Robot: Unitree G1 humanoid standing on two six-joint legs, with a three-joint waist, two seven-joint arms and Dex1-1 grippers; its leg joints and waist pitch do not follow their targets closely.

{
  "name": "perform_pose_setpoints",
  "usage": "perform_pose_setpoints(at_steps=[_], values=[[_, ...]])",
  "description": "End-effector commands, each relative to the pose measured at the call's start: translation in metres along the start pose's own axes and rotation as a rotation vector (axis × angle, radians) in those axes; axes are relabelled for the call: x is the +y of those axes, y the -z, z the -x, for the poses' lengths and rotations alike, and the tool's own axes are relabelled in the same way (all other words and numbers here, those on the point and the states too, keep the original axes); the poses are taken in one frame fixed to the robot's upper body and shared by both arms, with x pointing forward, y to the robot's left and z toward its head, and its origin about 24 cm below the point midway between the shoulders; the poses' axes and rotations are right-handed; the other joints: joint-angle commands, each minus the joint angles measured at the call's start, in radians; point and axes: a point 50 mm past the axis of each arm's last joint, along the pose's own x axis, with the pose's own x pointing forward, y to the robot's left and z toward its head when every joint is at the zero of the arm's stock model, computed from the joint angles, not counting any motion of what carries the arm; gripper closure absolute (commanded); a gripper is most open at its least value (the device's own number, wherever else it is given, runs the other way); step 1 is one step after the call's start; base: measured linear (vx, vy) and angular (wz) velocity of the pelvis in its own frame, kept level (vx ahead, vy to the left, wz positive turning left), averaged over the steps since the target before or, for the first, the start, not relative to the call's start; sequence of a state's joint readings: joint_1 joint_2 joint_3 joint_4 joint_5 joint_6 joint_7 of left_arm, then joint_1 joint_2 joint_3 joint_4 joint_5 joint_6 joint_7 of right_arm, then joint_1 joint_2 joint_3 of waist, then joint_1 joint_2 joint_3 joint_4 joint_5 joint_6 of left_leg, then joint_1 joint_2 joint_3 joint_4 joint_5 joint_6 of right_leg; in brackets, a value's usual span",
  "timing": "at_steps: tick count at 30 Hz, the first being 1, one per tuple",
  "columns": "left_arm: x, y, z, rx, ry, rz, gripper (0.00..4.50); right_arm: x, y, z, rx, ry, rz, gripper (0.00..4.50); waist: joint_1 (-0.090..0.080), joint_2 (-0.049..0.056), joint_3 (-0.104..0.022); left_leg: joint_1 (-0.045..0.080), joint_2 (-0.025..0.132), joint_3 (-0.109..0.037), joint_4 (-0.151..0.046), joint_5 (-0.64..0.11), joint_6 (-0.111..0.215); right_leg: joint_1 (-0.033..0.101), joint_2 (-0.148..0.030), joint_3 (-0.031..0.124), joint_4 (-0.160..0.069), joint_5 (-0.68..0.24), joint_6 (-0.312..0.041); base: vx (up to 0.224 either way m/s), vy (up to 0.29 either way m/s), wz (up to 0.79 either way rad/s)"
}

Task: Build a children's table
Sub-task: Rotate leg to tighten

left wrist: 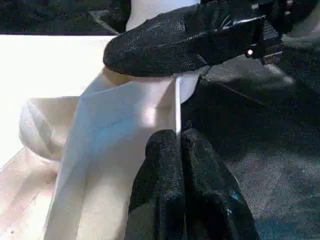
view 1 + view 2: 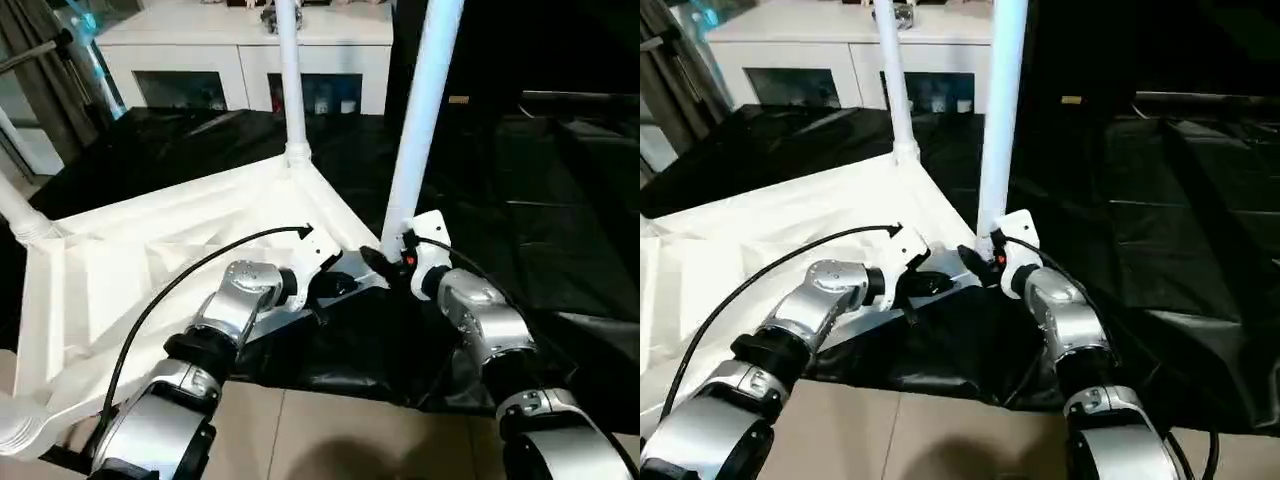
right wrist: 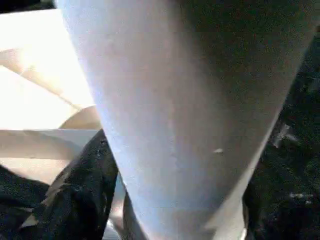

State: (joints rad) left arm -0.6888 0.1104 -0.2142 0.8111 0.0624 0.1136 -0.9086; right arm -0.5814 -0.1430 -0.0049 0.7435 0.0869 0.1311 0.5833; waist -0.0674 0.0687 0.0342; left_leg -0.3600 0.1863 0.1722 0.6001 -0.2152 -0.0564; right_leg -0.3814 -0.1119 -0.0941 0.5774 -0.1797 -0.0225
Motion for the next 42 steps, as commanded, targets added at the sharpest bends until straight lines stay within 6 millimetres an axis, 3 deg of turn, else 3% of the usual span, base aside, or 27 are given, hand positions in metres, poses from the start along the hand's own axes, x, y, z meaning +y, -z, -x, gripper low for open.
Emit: perform_pose_setpoints(at_steps=[1, 2, 3, 5, 6, 11, 12, 14, 17, 18, 19, 25, 35, 37, 38, 40, 42], values=[[-0.011, -0.026, -0.011, -0.077, 0.099, -0.084, 4.5, 0.03, 0.017, -0.01, 0.089, -0.198, -0.03, 0.77, 0.005, -0.013, -0.052, -0.011, 0.034, -0.013, -0.08, -0.232, 0.1, 0.045, -0.043, 0.035, -0.071, -0.266, -0.216, 0.0, 0.0, 0.0], [-0.012, -0.025, -0.01, -0.075, 0.12, -0.086, 4.5, 0.028, 0.016, -0.008, 0.097, -0.217, -0.011, 0.77, 0.007, -0.013, -0.054, -0.011, 0.034, -0.011, -0.078, -0.208, 0.113, 0.046, -0.042, 0.035, -0.068, -0.229, -0.228, 0.0, 0.0, 0.0], [-0.014, -0.024, -0.008, -0.079, 0.148, -0.099, 4.5, 0.024, 0.015, -0.004, 0.098, -0.242, 0.026, 0.77, 0.01, -0.008, -0.057, -0.011, 0.035, -0.01, -0.074, -0.176, 0.126, 0.047, -0.043, 0.035, -0.061, -0.18, -0.244, 0.0, 0.0, 0.0], [-0.016, -0.021, -0.002, -0.075, 0.219, -0.109, 4.5, 0.017, 0.012, 0.012, 0.098, -0.376, 0.073, 0.77, 0.017, -0.009, -0.065, -0.013, 0.036, -0.01, -0.066, -0.116, 0.156, 0.054, -0.041, 0.031, -0.049, -0.081, -0.264, 0.0, 0.0, 0.0], [-0.016, -0.02, -0.001, -0.075, 0.235, -0.113, 4.5, 0.015, 0.012, 0.016, 0.1, -0.416, 0.076, 0.77, 0.025, -0.009, -0.063, -0.014, 0.038, -0.006, -0.062, -0.079, 0.186, 0.052, -0.04, 0.032, -0.043, -0.023, -0.279, 0.0, 0.0, 0.0], [-0.015, -0.017, 0.008, -0.058, 0.295, -0.133, 4.5, 0.009, 0.011, 0.042, 0.148, -0.616, 0.08, 0.77, 0.065, -0.01, -0.068, -0.007, 0.042, -0.002, -0.05, -0.008, 0.247, 0.049, -0.038, 0.032, -0.031, 0.051, -0.295, 0.0, 0.0, 0.0], [-0.014, -0.016, 0.011, -0.053, 0.311, -0.139, 4.5, 0.006, 0.011, 0.051, 0.174, -0.667, 0.091, 0.77, 0.071, -0.01, -0.066, -0.009, 0.043, -0.001, -0.052, -0.009, 0.245, 0.048, -0.039, 0.031, -0.03, 0.037, -0.296, 0.0, 0.0, 0.0], [-0.013, -0.016, 0.013, -0.05, 0.317, -0.14, 4.5, 0.004, 0.011, 0.055, 0.193, -0.691, 0.089, 0.77, 0.086, -0.01, -0.064, -0.002, 0.046, 0.0, -0.056, -0.044, 0.219, 0.043, -0.038, 0.034, -0.036, -0.022, -0.29, 0.0, 0.0, 0.0], [-0.012, -0.015, 0.017, -0.038, 0.344, -0.145, 4.5, 0.0, 0.012, 0.066, 0.244, -0.744, 0.085, 0.77, 0.092, -0.012, -0.061, -0.002, 0.047, 0.0, -0.061, -0.084, 0.186, 0.045, -0.038, 0.035, -0.04, -0.076, -0.28, 0.0, 0.0, 0.0], [-0.011, -0.014, 0.019, -0.032, 0.357, -0.146, 4.5, -0.002, 0.012, 0.07, 0.263, -0.768, 0.083, 0.93, 0.096, -0.009, -0.061, -0.001, 0.048, 0.001, -0.062, -0.095, 0.166, 0.043, -0.039, 0.038, -0.04, -0.082, -0.277, 0.0, 0.0, 0.0], [-0.011, -0.013, 0.021, -0.027, 0.376, -0.149, 4.5, -0.003, 0.011, 0.074, 0.281, -0.785, 0.084, 1.03, 0.097, -0.013, -0.061, -0.002, 0.046, 0.001, -0.062, -0.093, 0.161, 0.045, -0.038, 0.037, -0.041, -0.08, -0.275, 0.0, 0.0, 0.0], [-0.012, -0.012, 0.024, -0.015, 0.421, -0.147, 4.5, -0.001, 0.01, 0.077, 0.312, -0.821, 0.082, 1.53, 0.104, -0.011, -0.065, -0.004, 0.043, 0.001, -0.057, -0.054, 0.171, 0.045, -0.038, 0.038, -0.034, -0.027, -0.278, 0.0, 0.0, 0.0], [-0.009, -0.012, 0.016, -0.024, 0.319, -0.119, 4.5, 0.016, 0.025, 0.071, 0.28, -0.789, 0.038, 1.78, 0.105, -0.012, -0.064, -0.004, 0.045, 0.0, -0.059, -0.067, 0.155, 0.045, -0.038, 0.038, -0.037, -0.052, -0.269, 0.0, 0.0, 0.0], [-0.008, -0.015, 0.008, -0.056, 0.232, -0.086, 4.5, 0.018, 0.036, 0.056, 0.229, -0.6, 0.015, 1.81, 0.1, -0.012, -0.056, -0.004, 0.043, 0.001, -0.067, -0.124, 0.126, 0.042, -0.039, 0.037, -0.049, -0.138, -0.252, 0.0, 0.0, 0.0], [-0.008, -0.015, 0.008, -0.057, 0.229, -0.085, 4.5, 0.018, 0.036, 0.055, 0.227, -0.592, 0.015, 1.82, 0.097, -0.011, -0.053, -0.003, 0.043, 0.001, -0.07, -0.147, 0.109, 0.039, -0.039, 0.038, -0.053, -0.179, -0.242, -0.051, -0.006, -0.01], [-0.008, -0.017, 0.002, -0.061, 0.187, -0.069, 4.5, 0.018, 0.044, 0.044, 0.215, -0.454, 0.0, 1.89, 0.084, -0.014, -0.044, 0.003, 0.038, -0.003, -0.079, -0.241, 0.055, 0.038, -0.041, 0.036, -0.073, -0.37, -0.189, 0.0, 0.0, 0.0], [-0.01, -0.019, -0.005, -0.069, 0.145, -0.045, 4.5, 0.019, 0.05, 0.031, 0.205, -0.307, -0.013, 1.92, 0.066, -0.013, -0.034, 0.011, 0.033, -0.005, -0.083, -0.317, 0.027, 0.028, -0.039, 0.034, -0.088, -0.492, -0.153, 0.0, 0.0, 0.0]])
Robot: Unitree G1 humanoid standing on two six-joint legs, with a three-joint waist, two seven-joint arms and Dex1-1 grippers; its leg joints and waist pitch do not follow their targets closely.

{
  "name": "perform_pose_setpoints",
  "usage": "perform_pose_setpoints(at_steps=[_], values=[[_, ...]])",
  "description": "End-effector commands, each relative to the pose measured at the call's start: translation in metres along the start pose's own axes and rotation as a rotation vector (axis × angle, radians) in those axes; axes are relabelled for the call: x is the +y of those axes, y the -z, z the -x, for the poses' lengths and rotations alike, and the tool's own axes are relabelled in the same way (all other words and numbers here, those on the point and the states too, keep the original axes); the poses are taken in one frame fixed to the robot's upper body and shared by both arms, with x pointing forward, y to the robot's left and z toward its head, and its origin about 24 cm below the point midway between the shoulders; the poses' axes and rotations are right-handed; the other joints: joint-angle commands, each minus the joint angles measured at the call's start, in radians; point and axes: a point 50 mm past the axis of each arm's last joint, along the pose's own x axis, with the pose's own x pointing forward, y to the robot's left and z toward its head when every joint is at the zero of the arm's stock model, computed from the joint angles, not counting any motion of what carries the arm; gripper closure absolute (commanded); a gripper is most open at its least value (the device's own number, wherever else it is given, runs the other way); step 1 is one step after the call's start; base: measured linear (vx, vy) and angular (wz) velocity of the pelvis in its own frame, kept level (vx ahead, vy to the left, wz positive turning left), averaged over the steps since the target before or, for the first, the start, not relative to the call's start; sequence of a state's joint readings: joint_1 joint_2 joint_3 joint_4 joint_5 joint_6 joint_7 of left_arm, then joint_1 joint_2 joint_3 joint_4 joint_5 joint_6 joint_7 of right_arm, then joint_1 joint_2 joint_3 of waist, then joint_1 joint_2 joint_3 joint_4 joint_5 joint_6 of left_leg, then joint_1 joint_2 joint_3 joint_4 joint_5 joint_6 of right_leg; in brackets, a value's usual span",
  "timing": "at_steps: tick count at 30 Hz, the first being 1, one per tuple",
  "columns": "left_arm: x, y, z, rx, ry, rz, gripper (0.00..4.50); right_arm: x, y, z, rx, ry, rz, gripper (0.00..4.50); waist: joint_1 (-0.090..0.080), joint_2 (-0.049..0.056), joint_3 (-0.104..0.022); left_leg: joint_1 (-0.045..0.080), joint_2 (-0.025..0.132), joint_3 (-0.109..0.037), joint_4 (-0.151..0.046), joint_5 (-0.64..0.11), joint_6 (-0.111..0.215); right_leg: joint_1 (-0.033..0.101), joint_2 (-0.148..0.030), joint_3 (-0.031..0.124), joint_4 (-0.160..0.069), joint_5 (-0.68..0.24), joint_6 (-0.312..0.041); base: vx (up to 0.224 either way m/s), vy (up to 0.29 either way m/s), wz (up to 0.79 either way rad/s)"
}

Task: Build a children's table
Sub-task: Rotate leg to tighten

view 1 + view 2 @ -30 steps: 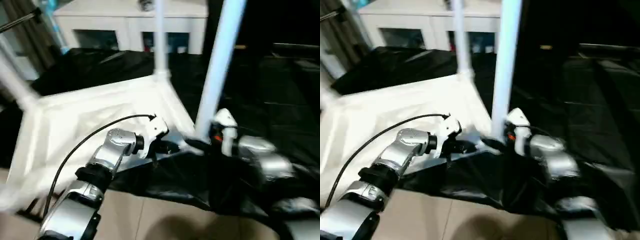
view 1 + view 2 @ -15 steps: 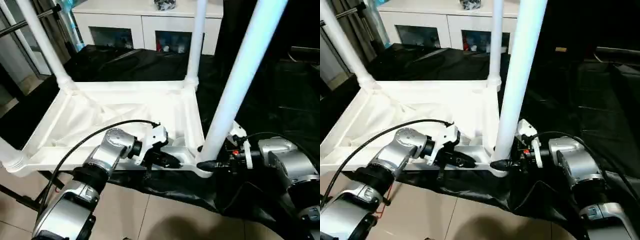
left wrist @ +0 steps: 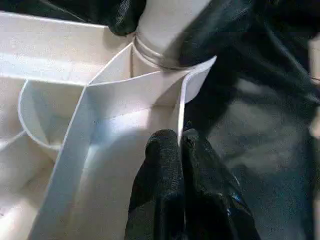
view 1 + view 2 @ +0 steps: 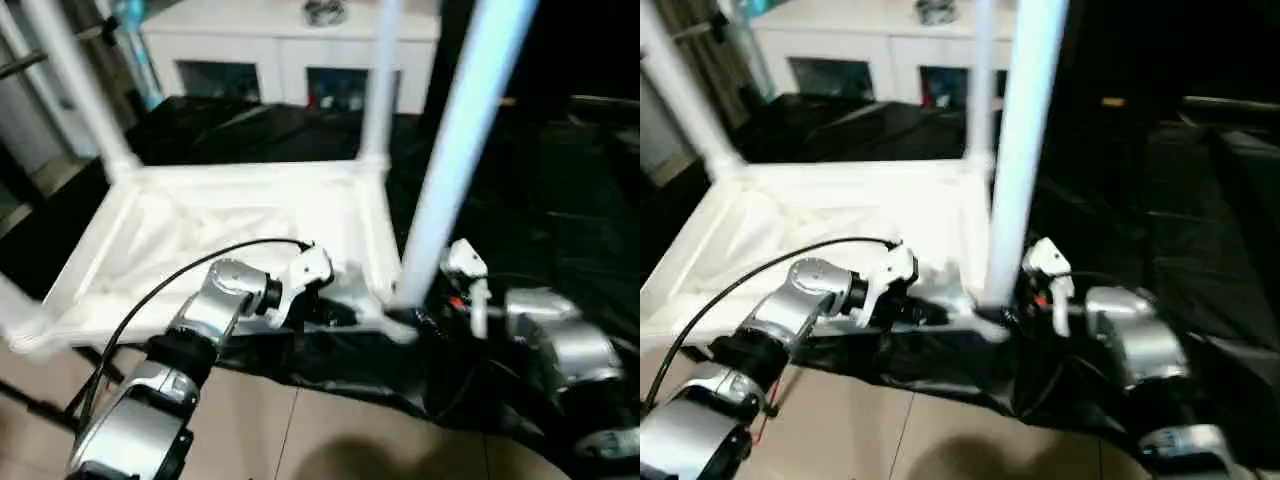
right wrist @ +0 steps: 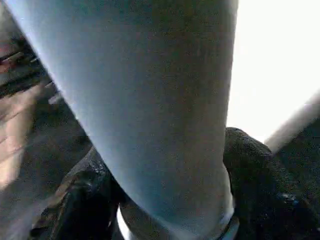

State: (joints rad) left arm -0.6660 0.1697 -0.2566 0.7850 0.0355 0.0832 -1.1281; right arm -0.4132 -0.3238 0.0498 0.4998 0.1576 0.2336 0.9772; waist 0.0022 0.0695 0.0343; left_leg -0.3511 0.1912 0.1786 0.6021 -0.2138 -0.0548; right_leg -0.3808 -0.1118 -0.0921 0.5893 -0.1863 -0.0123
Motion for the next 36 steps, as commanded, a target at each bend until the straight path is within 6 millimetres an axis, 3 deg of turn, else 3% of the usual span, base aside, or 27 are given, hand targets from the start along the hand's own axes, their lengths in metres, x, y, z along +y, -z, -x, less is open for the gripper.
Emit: perform_pose_setpoints(at_steps=[1, 3, 6, 7, 8, 9, 10, 11, 16, 18, 21, 22, 23, 25, 27, 28, 30, 33, 36], values=[[0.001, -0.026, -0.018, -0.087, -0.062, -0.017, 4.5, 0.021, 0.033, -0.03, 0.115, 0.008, -0.078, 1.93, -0.015, -0.015, -0.034, 0.002, 0.024, -0.017, -0.085, -0.345, 0.014, 0.03, -0.041, 0.028, -0.104, -0.545, -0.137, 0.0, 0.0, 0.0], [0.001, -0.03, -0.025, -0.095, -0.106, 0.004, 4.5, 0.022, 0.032, -0.046, 0.092, 0.118, -0.136, 1.94, -0.031, -0.012, -0.036, 0.004, 0.021, -0.021, -0.085, -0.359, 0.012, 0.025, -0.04, 0.027, -0.111, -0.57, -0.118, 0.0, 0.0, 0.0], [0.002, -0.036, -0.036, -0.116, -0.182, 0.033, 4.5, 0.025, 0.027, -0.068, 0.104, 0.248, -0.18, 1.94, -0.055, -0.011, -0.038, -0.002, 0.022, -0.025, -0.088, -0.365, 0.019, 0.025, -0.036, 0.022, -0.11, -0.53, -0.126, 0.0, 0.0, 0.0], [0.002, -0.036, -0.036, -0.116, -0.182, 0.033, 4.5, 0.025, 0.027, -0.068, 0.105, 0.248, -0.18, 1.94, -0.058, -0.01, -0.039, 0.001, 0.021, -0.024, -0.087, -0.368, 0.021, 0.023, -0.037, 0.023, -0.112, -0.525, -0.129, 0.0, 0.0, 0.0], [0.001, -0.038, -0.038, -0.122, -0.181, 0.028, 4.5, 0.027, 0.023, -0.073, 0.092, 0.24, -0.163, 1.94, -0.061, -0.019, -0.04, 0.001, 0.022, -0.024, -0.087, -0.367, 0.026, 0.024, -0.038, 0.024, -0.112, -0.515, -0.134, 0.0, 0.0, 0.0], [0.0, -0.04, -0.039, -0.13, -0.168, 0.021, 4.5, 0.029, 0.017, -0.078, 0.062, 0.216, -0.148, 1.94, -0.063, -0.013, -0.042, -0.006, 0.024, -0.026, -0.089, -0.356, 0.036, 0.029, -0.039, 0.025, -0.106, -0.482, -0.146, 0.0, 0.0, 0.0], [-0.001, -0.041, -0.039, -0.132, -0.163, 0.017, 4.5, 0.03, 0.015, -0.079, 0.049, 0.208, -0.147, 1.59, -0.064, -0.016, -0.042, -0.01, 0.025, -0.025, -0.091, -0.355, 0.046, 0.03, -0.039, 0.026, -0.105, -0.467, -0.15, 0.0, 0.0, 0.0], [-0.001, -0.041, -0.039, -0.135, -0.157, 0.009, 4.5, 0.03, 0.012, -0.08, 0.032, 0.193, -0.155, 1.59, -0.065, -0.02, -0.042, -0.01, 0.026, -0.025, -0.091, -0.353, 0.049, 0.029, -0.038, 0.026, -0.106, -0.464, -0.151, 0.0, 0.0, 0.0], [-0.003, -0.038, -0.034, -0.131, -0.109, -0.018, 4.5, 0.025, 0.006, -0.074, 0.015, 0.141, -0.142, 1.07, -0.064, -0.021, -0.046, -0.016, 0.028, -0.02, -0.089, -0.293, 0.074, 0.036, -0.041, 0.034, -0.093, -0.358, -0.196, 0.0, 0.0, 0.0], [-0.006, -0.035, -0.03, -0.126, -0.061, -0.036, 4.5, 0.026, 0.004, -0.066, 0.021, 0.044, -0.092, 0.96, -0.063, -0.02, -0.048, -0.02, 0.028, -0.02, -0.087, -0.276, 0.086, 0.041, -0.043, 0.034, -0.091, -0.341, -0.202, 0.0, 0.0, 0.0], [-0.008, -0.031, -0.026, -0.116, -0.014, -0.042, 4.5, 0.026, 0.001, -0.055, 0.009, -0.061, -0.036, 0.96, -0.057, -0.017, -0.055, -0.02, 0.032, -0.015, -0.079, -0.191, 0.122, 0.043, -0.043, 0.036, -0.079, -0.206, -0.238, 0.0, 0.0, 0.0], [-0.008, -0.03, -0.024, -0.111, 0.009, -0.051, 4.5, 0.026, -0.001, -0.05, 0.004, -0.101, -0.012, 0.96, -0.052, -0.011, -0.057, -0.02, 0.033, -0.015, -0.075, -0.156, 0.137, 0.045, -0.043, 0.035, -0.072, -0.152, -0.255, 0.0, 0.0, 0.0], [-0.008, -0.03, -0.024, -0.111, 0.009, -0.051, 4.5, 0.026, -0.001, -0.05, 0.004, -0.101, -0.012, 0.96, -0.05, -0.013, -0.058, -0.021, 0.034, -0.015, -0.074, -0.138, 0.146, 0.048, -0.042, 0.034, -0.07, -0.124, -0.261, 0.052, -0.006, 0.0], [-0.01, -0.025, -0.016, -0.087, 0.074, -0.068, 4.5, 0.025, -0.003, -0.028, 0.023, -0.244, 0.043, 0.96, -0.029, -0.013, -0.063, -0.018, 0.036, -0.012, -0.065, -0.078, 0.186, 0.052, -0.037, 0.029, -0.057, -0.019, -0.284, 0.0, 0.0, 0.0], [-0.009, -0.023, -0.012, -0.07, 0.093, -0.075, 4.5, 0.024, -0.003, -0.015, 0.058, -0.323, 0.05, 0.96, -0.014, -0.009, -0.063, -0.019, 0.037, -0.008, -0.06, -0.036, 0.218, 0.049, -0.038, 0.031, -0.047, 0.034, -0.299, 0.0, 0.0, 0.0], [-0.008, -0.022, -0.01, -0.061, 0.099, -0.08, 4.5, 0.024, -0.003, -0.01, 0.076, -0.351, 0.058, 0.96, -0.005, -0.012, -0.064, -0.015, 0.039, -0.008, -0.059, -0.03, 0.223, 0.049, -0.038, 0.031, -0.048, 0.032, -0.3, 0.0, 0.0, 0.0], [-0.007, -0.021, -0.007, -0.051, 0.11, -0.087, 4.5, 0.023, -0.002, -0.002, 0.104, -0.389, 0.064, 0.96, 0.005, -0.011, -0.062, -0.016, 0.04, -0.007, -0.06, -0.038, 0.22, 0.047, -0.04, 0.032, -0.048, 0.007, -0.3, 0.0, 0.0, 0.0], [-0.004, -0.019, 0.001, -0.019, 0.137, -0.087, 4.5, 0.02, 0.001, 0.017, 0.199, -0.469, 0.075, 0.96, 0.019, -0.013, -0.058, -0.008, 0.043, -0.004, -0.066, -0.1, 0.183, 0.043, -0.039, 0.035, -0.057, -0.08, -0.288, 0.0, 0.0, 0.0], [-0.004, -0.017, 0.006, 0.004, 0.172, -0.085, 4.5, 0.02, 0.0, 0.024, 0.229, -0.504, 0.064, 1.1, 0.026, -0.013, -0.058, -0.009, 0.043, -0.005, -0.068, -0.101, 0.161, 0.046, -0.039, 0.037, -0.055, -0.08, -0.281, 0.0, 0.0, 0.0]])
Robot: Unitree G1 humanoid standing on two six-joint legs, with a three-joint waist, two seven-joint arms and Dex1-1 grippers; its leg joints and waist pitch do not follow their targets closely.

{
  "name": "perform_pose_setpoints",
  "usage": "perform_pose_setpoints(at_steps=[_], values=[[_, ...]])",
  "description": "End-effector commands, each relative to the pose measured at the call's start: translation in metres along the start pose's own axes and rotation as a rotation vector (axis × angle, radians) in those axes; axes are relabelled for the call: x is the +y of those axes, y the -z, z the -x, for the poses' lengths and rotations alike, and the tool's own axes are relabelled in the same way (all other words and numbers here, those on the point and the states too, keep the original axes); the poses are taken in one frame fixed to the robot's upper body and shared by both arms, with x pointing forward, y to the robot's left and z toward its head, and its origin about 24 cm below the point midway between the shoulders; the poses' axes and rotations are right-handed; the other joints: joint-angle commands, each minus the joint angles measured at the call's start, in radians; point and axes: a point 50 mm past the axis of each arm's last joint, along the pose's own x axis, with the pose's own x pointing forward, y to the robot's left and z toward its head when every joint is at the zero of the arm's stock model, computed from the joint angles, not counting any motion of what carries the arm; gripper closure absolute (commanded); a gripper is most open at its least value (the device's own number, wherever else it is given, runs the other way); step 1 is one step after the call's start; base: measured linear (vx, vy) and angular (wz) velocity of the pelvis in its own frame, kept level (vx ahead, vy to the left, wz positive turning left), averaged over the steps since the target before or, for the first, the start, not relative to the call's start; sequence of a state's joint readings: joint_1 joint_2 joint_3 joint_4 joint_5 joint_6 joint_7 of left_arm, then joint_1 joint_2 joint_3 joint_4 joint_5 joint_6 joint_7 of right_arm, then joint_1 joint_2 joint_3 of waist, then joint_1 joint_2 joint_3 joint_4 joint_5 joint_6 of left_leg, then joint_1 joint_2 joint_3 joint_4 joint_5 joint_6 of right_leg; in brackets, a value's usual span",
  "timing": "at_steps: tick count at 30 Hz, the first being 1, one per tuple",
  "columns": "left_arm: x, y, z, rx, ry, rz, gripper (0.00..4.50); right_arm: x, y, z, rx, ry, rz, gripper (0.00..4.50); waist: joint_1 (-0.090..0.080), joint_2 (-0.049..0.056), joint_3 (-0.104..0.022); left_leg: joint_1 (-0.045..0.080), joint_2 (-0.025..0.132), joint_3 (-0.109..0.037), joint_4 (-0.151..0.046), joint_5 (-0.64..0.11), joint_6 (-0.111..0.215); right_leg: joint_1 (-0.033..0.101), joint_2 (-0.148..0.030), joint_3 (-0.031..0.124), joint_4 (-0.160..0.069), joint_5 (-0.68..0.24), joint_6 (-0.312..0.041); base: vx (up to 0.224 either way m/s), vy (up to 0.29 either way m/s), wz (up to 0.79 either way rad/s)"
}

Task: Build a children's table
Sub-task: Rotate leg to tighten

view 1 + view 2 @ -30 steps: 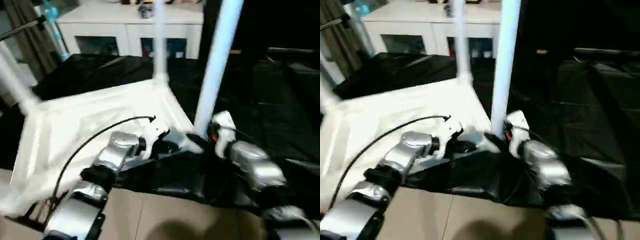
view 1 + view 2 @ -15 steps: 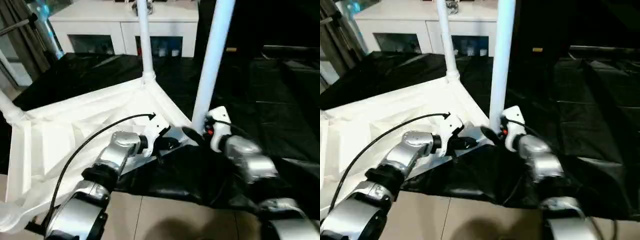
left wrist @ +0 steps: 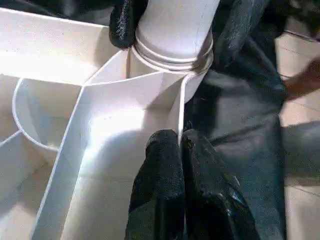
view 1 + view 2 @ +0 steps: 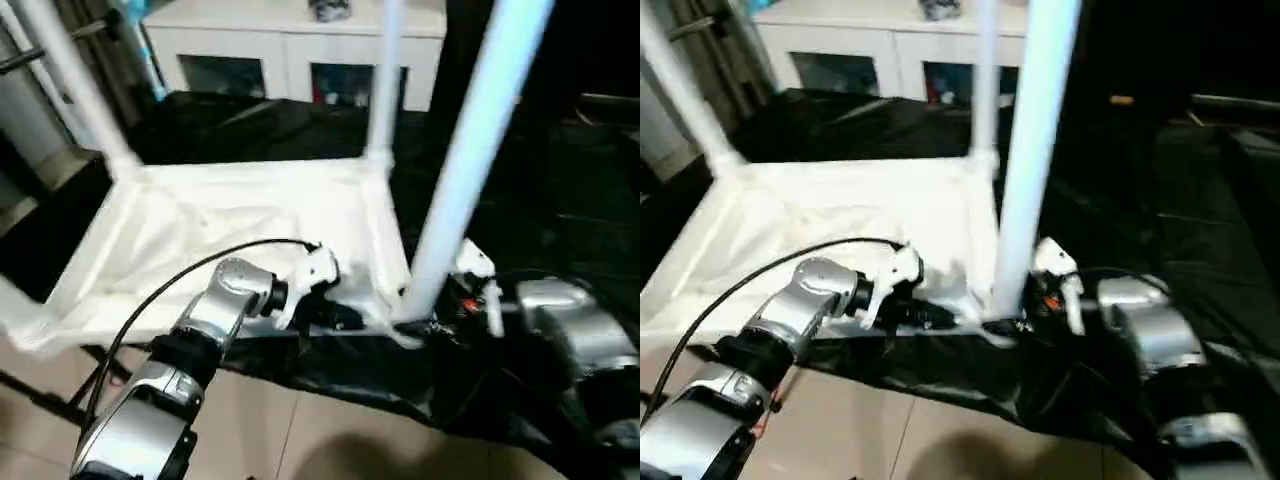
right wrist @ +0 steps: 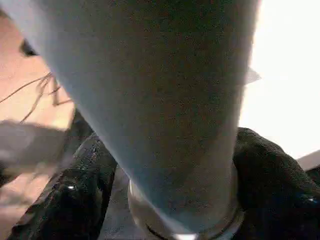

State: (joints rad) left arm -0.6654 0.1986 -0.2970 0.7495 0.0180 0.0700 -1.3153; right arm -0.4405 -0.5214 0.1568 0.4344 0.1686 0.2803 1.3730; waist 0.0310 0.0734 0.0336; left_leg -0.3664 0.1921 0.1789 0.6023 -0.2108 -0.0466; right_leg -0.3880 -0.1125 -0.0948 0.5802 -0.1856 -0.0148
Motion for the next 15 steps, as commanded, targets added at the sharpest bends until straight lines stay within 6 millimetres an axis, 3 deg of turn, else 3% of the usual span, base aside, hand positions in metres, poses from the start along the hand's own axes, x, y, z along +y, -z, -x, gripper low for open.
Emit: perform_pose_setpoints(at_steps=[1, 2, 3, 9, 12, 15], values=[[0.005, -0.013, 0.003, -0.006, -0.018, -0.036, 4.5, 0.015, 0.008, -0.017, 0.031, -0.163, -0.033, 1.1, -0.001, -0.018, -0.059, 0.006, 0.041, -0.005, -0.068, -0.096, 0.149, 0.054, -0.04, 0.04, -0.045, -0.072, -0.279, 0.0, 0.0, 0.0], [0.005, -0.013, 0.004, -0.004, -0.011, -0.034, 4.5, 0.016, 0.007, -0.017, 0.034, -0.172, -0.036, 1.1, -0.001, -0.018, -0.059, 0.005, 0.041, -0.005, -0.067, -0.093, 0.15, 0.054, -0.039, 0.04, -0.044, -0.066, -0.28, 0.0, 0.0, 0.0], [0.005, -0.012, 0.004, -0.001, -0.006, -0.033, 4.5, 0.017, 0.007, -0.017, 0.037, -0.18, -0.038, 1.42, 0.0, -0.018, -0.06, 0.006, 0.041, -0.005, -0.066, -0.084, 0.152, 0.054, -0.039, 0.04, -0.043, -0.054, -0.282, 0.0, 0.0, 0.0], [0.005, -0.013, 0.004, -0.009, -0.006, -0.034, 4.5, 0.022, 0.008, -0.027, 0.04, -0.204, -0.045, 1.7, 0.003, -0.017, -0.063, 0.005, 0.04, -0.006, -0.063, -0.054, 0.161, 0.054, -0.04, 0.038, -0.039, -0.022, -0.287, 0.0, 0.0, 0.0], [0.006, -0.015, 0.0, -0.032, -0.044, -0.022, 4.5, 0.026, 0.013, -0.038, 0.012, -0.18, -0.074, 1.78, 0.003, -0.018, -0.061, 0.004, 0.04, -0.006, -0.065, -0.074, 0.15, 0.055, -0.04, 0.038, -0.043, -0.053, -0.281, 0.0, 0.0, 0.0], [0.009, -0.018, -0.006, -0.068, -0.11, -0.001, 4.5, 0.023, 0.02, -0.052, -0.03, -0.061, -0.099, 1.81, 0.0, -0.016, -0.053, 0.005, 0.04, -0.005, -0.073, -0.128, 0.12, 0.052, -0.04, 0.038, -0.055, -0.143, -0.26, 0.0, 0.0, 0.0]])
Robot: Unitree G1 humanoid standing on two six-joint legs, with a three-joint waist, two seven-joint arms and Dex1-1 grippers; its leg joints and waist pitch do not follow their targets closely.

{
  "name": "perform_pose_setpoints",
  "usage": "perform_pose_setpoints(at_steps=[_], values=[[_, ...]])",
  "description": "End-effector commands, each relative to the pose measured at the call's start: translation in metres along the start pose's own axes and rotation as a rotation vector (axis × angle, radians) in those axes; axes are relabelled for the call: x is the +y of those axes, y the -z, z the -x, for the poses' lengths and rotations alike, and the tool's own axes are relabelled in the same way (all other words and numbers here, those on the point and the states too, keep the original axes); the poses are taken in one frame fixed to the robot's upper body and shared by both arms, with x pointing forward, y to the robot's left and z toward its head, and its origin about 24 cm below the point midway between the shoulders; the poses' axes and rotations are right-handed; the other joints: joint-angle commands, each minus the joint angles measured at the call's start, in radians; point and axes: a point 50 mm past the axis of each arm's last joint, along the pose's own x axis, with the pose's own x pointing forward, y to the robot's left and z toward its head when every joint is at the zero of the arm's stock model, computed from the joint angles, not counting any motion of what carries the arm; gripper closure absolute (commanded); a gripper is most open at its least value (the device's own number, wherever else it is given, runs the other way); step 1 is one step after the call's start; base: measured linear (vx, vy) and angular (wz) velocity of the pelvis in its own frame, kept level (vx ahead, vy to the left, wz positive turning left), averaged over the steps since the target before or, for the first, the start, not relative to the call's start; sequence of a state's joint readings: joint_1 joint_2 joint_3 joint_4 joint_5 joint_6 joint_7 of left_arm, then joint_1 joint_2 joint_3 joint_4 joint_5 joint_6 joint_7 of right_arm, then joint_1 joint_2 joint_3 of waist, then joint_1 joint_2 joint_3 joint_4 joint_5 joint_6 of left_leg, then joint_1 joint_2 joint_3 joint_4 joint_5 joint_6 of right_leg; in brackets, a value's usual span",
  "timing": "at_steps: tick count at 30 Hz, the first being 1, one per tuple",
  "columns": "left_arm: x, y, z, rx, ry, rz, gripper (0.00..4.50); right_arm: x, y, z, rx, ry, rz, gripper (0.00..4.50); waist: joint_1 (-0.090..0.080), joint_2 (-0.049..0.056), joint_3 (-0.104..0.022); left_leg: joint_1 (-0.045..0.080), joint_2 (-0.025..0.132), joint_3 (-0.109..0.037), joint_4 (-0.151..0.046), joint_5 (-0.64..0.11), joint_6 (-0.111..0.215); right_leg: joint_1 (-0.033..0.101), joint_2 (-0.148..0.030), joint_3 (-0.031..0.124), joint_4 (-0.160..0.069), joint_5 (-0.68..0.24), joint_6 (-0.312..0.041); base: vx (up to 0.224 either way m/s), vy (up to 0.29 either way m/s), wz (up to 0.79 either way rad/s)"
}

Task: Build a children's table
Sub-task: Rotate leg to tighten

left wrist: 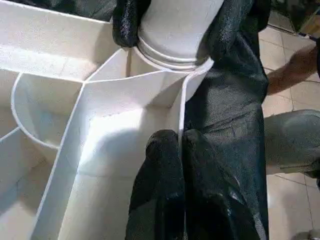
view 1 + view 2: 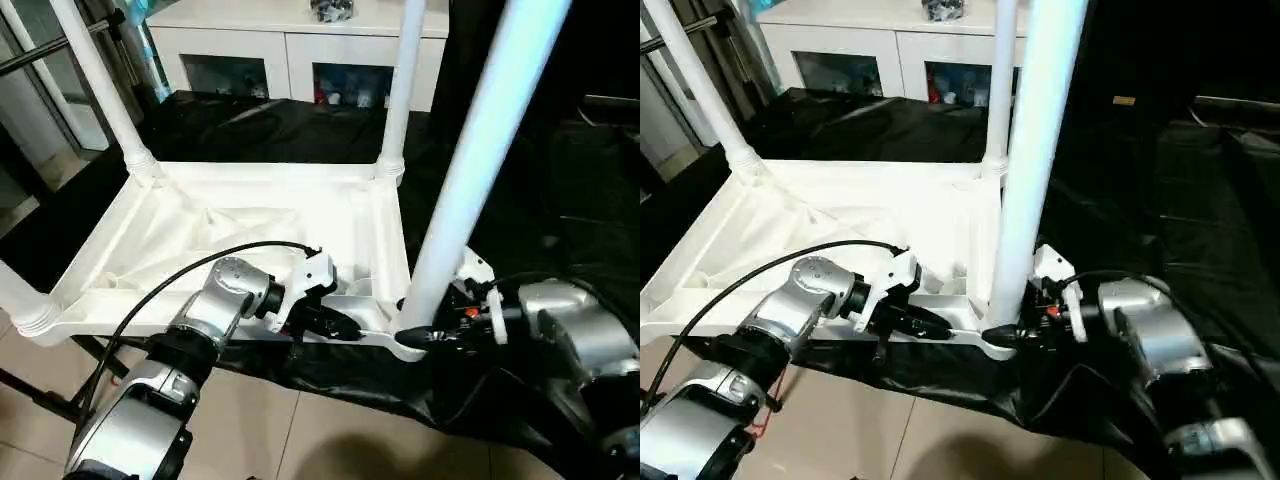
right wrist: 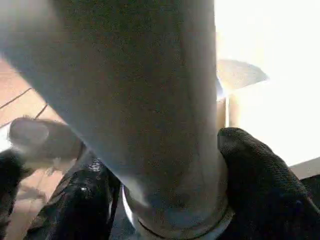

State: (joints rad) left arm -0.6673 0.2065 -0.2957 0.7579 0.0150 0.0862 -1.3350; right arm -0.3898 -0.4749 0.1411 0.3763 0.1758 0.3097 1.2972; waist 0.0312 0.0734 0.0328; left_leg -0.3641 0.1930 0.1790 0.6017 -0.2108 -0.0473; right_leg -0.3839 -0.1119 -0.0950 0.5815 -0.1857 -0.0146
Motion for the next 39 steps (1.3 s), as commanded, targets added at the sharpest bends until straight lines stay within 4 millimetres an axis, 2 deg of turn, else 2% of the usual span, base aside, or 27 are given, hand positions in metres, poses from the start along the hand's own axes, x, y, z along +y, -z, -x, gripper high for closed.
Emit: perform_pose_setpoints(at_steps=[1, 2, 4, 5, 7, 8, 10, 11, 12, 14, 15, 17, 18, 19, 20, 21, 22, 24, 27, 29, 30, 31, 32, 33, 34, 35, 39], values=[[0.009, -0.021, -0.008, -0.077, -0.122, -0.026, 4.5, 0.018, 0.018, -0.038, 0.017, -0.1, -0.073, 1.86, -0.005, -0.018, -0.048, 0.004, 0.037, -0.006, -0.077, -0.171, 0.094, 0.048, -0.041, 0.038, -0.064, -0.208, -0.245, 0.0, 0.0, 0.0], [0.01, -0.022, -0.009, -0.082, -0.134, -0.023, 4.5, 0.017, 0.018, -0.041, 0.012, -0.072, -0.075, 1.88, -0.008, -0.019, -0.048, 0.003, 0.036, -0.007, -0.079, -0.189, 0.084, 0.05, -0.041, 0.037, -0.066, -0.241, -0.234, 0.0, 0.0, 0.0], [0.013, -0.026, -0.017, -0.108, -0.194, -0.005, 4.5, 0.004, 0.025, -0.056, 0.009, 0.149, -0.112, 1.91, -0.015, -0.014, -0.042, 0.01, 0.034, -0.008, -0.084, -0.236, 0.054, 0.042, -0.043, 0.04, -0.076, -0.336, -0.208, 0.0, 0.0, 0.0], [0.013, -0.028, -0.021, -0.121, -0.216, 0.005, 4.5, -0.002, 0.028, -0.063, 0.015, 0.26, -0.135, 1.94, -0.038, -0.01, -0.037, 0.01, 0.029, -0.016, -0.09, -0.294, 0.01, 0.039, -0.043, 0.035, -0.085, -0.435, -0.176, 0.0, 0.0, 0.0], [0.013, -0.029, -0.023, -0.124, -0.219, 0.007, 4.5, -0.003, 0.028, -0.065, 0.016, 0.284, -0.142, 1.96, -0.059, -0.016, -0.036, 0.007, 0.025, -0.023, -0.092, -0.346, 0.002, 0.043, -0.04, 0.028, -0.093, -0.507, -0.134, 0.0, 0.0, 0.0], [0.013, -0.031, -0.026, -0.132, -0.234, 0.013, 4.5, -0.005, 0.029, -0.069, 0.011, 0.317, -0.165, 1.96, -0.067, -0.015, -0.038, 0.013, 0.024, -0.022, -0.09, -0.355, 0.011, 0.036, -0.04, 0.031, -0.1, -0.508, -0.132, 0.0, 0.0, 0.0], [0.011, -0.036, -0.036, -0.164, -0.243, 0.032, 4.5, -0.009, 0.024, -0.084, -0.027, 0.413, -0.223, 1.96, -0.077, -0.011, -0.038, 0.014, 0.024, -0.022, -0.09, -0.351, 0.016, 0.03, -0.04, 0.035, -0.097, -0.478, -0.153, 0.0, 0.0, 0.0], [0.01, -0.04, -0.041, -0.182, -0.249, 0.043, 4.5, -0.011, 0.021, -0.089, -0.04, 0.454, -0.24, 1.96, -0.081, -0.005, -0.038, 0.01, 0.023, -0.025, -0.091, -0.352, 0.015, 0.035, -0.04, 0.032, -0.096, -0.47, -0.156, 0.0, 0.0, 0.0], [0.009, -0.043, -0.044, -0.195, -0.252, 0.049, 4.5, -0.013, 0.019, -0.094, -0.045, 0.494, -0.252, 1.96, -0.091, -0.008, -0.038, 0.006, 0.024, -0.025, -0.092, -0.359, 0.015, 0.035, -0.038, 0.03, -0.096, -0.463, -0.155, 0.0, 0.0, 0.0], [0.008, -0.046, -0.049, -0.206, -0.254, 0.048, 4.5, -0.014, 0.014, -0.099, -0.054, 0.513, -0.242, 1.96, -0.097, -0.008, -0.04, 0.01, 0.022, -0.024, -0.09, -0.363, 0.02, 0.031, -0.038, 0.03, -0.097, -0.454, -0.162, 0.0, 0.0, 0.0], [0.007, -0.048, -0.053, -0.211, -0.261, 0.044, 4.5, -0.016, 0.004, -0.107, -0.084, 0.539, -0.216, 1.96, -0.103, -0.008, -0.041, 0.004, 0.022, -0.024, -0.09, -0.358, 0.026, 0.035, -0.038, 0.031, -0.094, -0.431, -0.17, 0.0, 0.0, 0.0], [0.008, -0.048, -0.053, -0.21, -0.266, 0.039, 4.5, -0.017, -0.001, -0.109, -0.107, 0.533, -0.2, 1.96, -0.109, -0.008, -0.044, 0.001, 0.023, -0.023, -0.089, -0.338, 0.037, 0.038, -0.038, 0.031, -0.092, -0.389, -0.182, 0.0, 0.0, 0.0], [0.008, -0.048, -0.052, -0.208, -0.271, 0.037, 4.5, -0.018, -0.004, -0.109, -0.124, 0.526, -0.203, 1.62, -0.106, -0.014, -0.047, -0.001, 0.025, -0.022, -0.087, -0.31, 0.053, 0.04, -0.041, 0.034, -0.086, -0.355, -0.195, 0.0, 0.0, 0.0], [0.009, -0.047, -0.05, -0.202, -0.277, 0.031, 4.5, -0.019, -0.006, -0.108, -0.136, 0.526, -0.207, 1.41, -0.104, -0.013, -0.048, -0.001, 0.025, -0.02, -0.086, -0.293, 0.061, 0.039, -0.04, 0.035, -0.085, -0.333, -0.203, 0.0, 0.0, 0.0], [0.01, -0.047, -0.049, -0.199, -0.28, 0.029, 4.5, -0.02, -0.007, -0.107, -0.143, 0.518, -0.21, 1.41, -0.105, -0.012, -0.048, -0.005, 0.026, -0.02, -0.086, -0.267, 0.073, 0.043, -0.04, 0.035, -0.081, -0.294, -0.216, 0.0, 0.0, 0.0], [0.011, -0.044, -0.045, -0.186, -0.29, 0.023, 4.5, -0.021, -0.008, -0.103, -0.154, 0.497, -0.212, 1.2, -0.103, -0.015, -0.051, -0.007, 0.026, -0.019, -0.083, -0.236, 0.086, 0.047, -0.04, 0.035, -0.076, -0.258, -0.225, 0.0, 0.0, 0.0], [0.012, -0.043, -0.043, -0.181, -0.294, 0.019, 4.5, -0.022, -0.009, -0.102, -0.154, 0.49, -0.208, 1.2, -0.1, -0.014, -0.054, -0.004, 0.028, -0.016, -0.079, -0.208, 0.1, 0.045, -0.04, 0.036, -0.073, -0.215, -0.238, 0.0, 0.0, 0.0], [0.012, -0.04, -0.039, -0.163, -0.286, 0.004, 4.5, -0.02, -0.01, -0.098, -0.144, 0.433, -0.154, 0.96, -0.098, -0.013, -0.054, -0.01, 0.028, -0.017, -0.077, -0.163, 0.122, 0.05, -0.04, 0.034, -0.064, -0.155, -0.253, 0.0, 0.0, 0.0], [0.012, -0.036, -0.034, -0.145, -0.267, -0.007, 4.5, -0.013, -0.01, -0.092, -0.147, 0.298, -0.097, 0.96, -0.09, -0.012, -0.054, -0.008, 0.029, -0.014, -0.074, -0.167, 0.14, 0.052, -0.04, 0.033, -0.065, -0.143, -0.259, 0.0, 0.0, 0.0], [0.011, -0.034, -0.032, -0.135, -0.257, -0.013, 4.5, -0.008, -0.009, -0.088, -0.14, 0.229, -0.072, 0.96, -0.084, -0.011, -0.053, -0.007, 0.03, -0.014, -0.075, -0.17, 0.145, 0.053, -0.039, 0.034, -0.066, -0.146, -0.254, 0.0, 0.0, 0.0], [0.012, -0.031, -0.029, -0.118, -0.246, -0.018, 4.5, 0.0, -0.007, -0.078, -0.122, 0.116, -0.043, 0.96, -0.077, -0.011, -0.052, -0.007, 0.031, -0.012, -0.076, -0.172, 0.147, 0.053, -0.039, 0.034, -0.065, -0.149, -0.255, 0.0, 0.0, 0.0], [0.012, -0.029, -0.026, -0.105, -0.237, -0.025, 4.5, 0.006, -0.005, -0.071, -0.107, 0.035, -0.026, 0.96, -0.064, -0.012, -0.051, -0.002, 0.034, -0.011, -0.076, -0.177, 0.147, 0.054, -0.037, 0.033, -0.068, -0.16, -0.247, 0.0, 0.0, 0.0], [0.012, -0.028, -0.025, -0.104, -0.236, -0.026, 4.5, 0.007, -0.005, -0.07, -0.106, 0.03, -0.025, 0.96, -0.059, -0.013, -0.052, -0.002, 0.035, -0.01, -0.075, -0.175, 0.149, 0.053, -0.036, 0.035, -0.067, -0.154, -0.248, 0.0, 0.0, 0.0], [0.013, -0.026, -0.022, -0.09, -0.229, -0.03, 4.5, 0.01, -0.002, -0.06, -0.079, -0.035, -0.015, 0.96, -0.052, -0.01, -0.051, -0.004, 0.036, -0.009, -0.077, -0.176, 0.144, 0.052, -0.038, 0.035, -0.064, -0.165, -0.25, 0.0, 0.0, 0.0], [0.013, -0.026, -0.021, -0.087, -0.228, -0.03, 4.5, 0.011, 0.0, -0.057, -0.07, -0.05, -0.013, 0.96, -0.047, -0.012, -0.051, -0.004, 0.036, -0.009, -0.076, -0.174, 0.141, 0.052, -0.038, 0.034, -0.066, -0.171, -0.245, 0.0, 0.0, 0.0], [0.014, -0.026, -0.019, -0.083, -0.229, -0.031, 4.5, 0.013, 0.002, -0.05, -0.049, -0.079, -0.011, 0.96, -0.038, -0.01, -0.05, 0.003, 0.038, -0.006, -0.077, -0.189, 0.133, 0.047, -0.039, 0.037, -0.068, -0.185, -0.247, 0.0, 0.0, 0.0], [0.018, -0.026, -0.012, -0.072, -0.234, -0.04, 4.5, 0.016, 0.007, -0.03, 0.003, -0.144, -0.002, 0.96, -0.024, -0.013, -0.051, 0.003, 0.039, -0.006, -0.079, -0.188, 0.113, 0.046, -0.039, 0.039, -0.068, -0.197, -0.242, 0.0, 0.0, 0.0]])
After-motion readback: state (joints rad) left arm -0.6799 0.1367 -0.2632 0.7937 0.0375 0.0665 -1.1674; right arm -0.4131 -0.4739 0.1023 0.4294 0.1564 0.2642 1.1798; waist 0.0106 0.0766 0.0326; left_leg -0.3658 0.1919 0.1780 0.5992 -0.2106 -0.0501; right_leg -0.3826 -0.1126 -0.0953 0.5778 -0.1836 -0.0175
